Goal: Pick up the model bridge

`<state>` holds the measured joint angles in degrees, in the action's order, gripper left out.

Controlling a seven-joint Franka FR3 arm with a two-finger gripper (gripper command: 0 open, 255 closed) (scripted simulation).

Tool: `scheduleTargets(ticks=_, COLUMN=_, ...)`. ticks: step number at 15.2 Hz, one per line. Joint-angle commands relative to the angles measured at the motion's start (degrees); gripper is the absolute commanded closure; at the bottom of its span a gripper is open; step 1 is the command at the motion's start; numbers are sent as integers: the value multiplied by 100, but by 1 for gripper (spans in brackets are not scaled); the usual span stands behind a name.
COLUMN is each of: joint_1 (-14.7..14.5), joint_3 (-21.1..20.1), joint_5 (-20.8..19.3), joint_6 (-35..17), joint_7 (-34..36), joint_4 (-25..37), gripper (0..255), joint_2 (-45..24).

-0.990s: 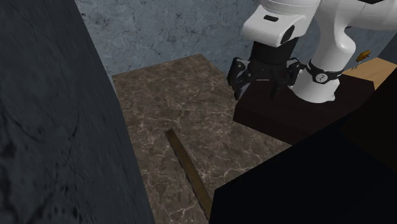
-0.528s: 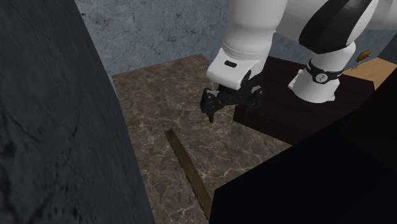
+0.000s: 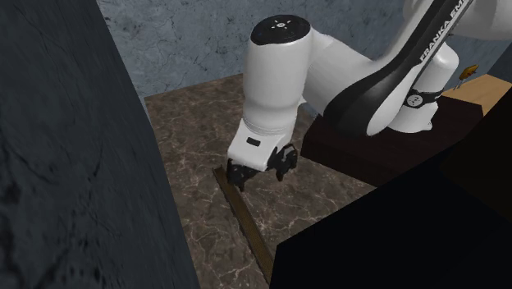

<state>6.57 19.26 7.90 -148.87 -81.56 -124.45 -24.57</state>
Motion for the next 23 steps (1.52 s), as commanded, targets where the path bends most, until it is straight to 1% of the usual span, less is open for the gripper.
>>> scheduleTargets(ticks=1, joint_1=202, joint_3=-142, joint_5=103, joint_6=-46, joint_7=-333, joint_4=392, gripper=0, joint_2=-435)
scheduleTargets(ticks=5, joint_1=518, joint_3=-395, joint_5=174, joint_6=-75, joint_7=-774, joint_4=1242, gripper=0, joint_2=-1292)
scheduleTargets(ticks=12, joint_1=630, joint_3=-536, joint_5=284, joint_6=-391, joint_7=-823, joint_4=1405, gripper=0, joint_2=-1768)
scheduleTargets(ticks=14, joint_1=640, joint_3=-547, joint_5=292, joint_6=-416, joint_7=-827, joint_4=1421, gripper=0, joint_2=-1808)
scheduleTargets(ticks=15, joint_1=640, joint_3=-544, joint_5=291, joint_6=-417, joint_7=-830, joint_4=1406, gripper=255, joint_2=-1794)
scheduleTargets(ticks=23, joint_1=642, joint_3=-544, joint_5=290, joint_6=-415, joint_7=-831, joint_4=1409, gripper=255, joint_2=-1794)
